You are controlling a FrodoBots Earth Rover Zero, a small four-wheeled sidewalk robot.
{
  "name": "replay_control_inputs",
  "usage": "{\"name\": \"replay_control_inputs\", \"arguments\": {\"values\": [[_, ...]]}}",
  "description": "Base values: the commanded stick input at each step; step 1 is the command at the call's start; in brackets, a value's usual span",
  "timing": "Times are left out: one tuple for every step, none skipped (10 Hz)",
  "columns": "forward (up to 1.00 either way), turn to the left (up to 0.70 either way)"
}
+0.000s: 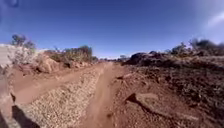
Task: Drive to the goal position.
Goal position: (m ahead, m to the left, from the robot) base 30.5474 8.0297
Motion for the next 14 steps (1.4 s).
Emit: {"name": "replay_control_inputs", "arguments": {"values": [[0.5, 0.0], [0.5, 0.25], [0.5, 0.5], [0.5, 0.22], [0.5, 0.06], [0.5, 0.0], [0.5, 0.0], [0.5, 0.0], [0.5, 0.0], [0.5, 0.0], [0.5, 0.0], [0.5, 0.0], [0.5, 0.0], [0.5, 0.0]]}}
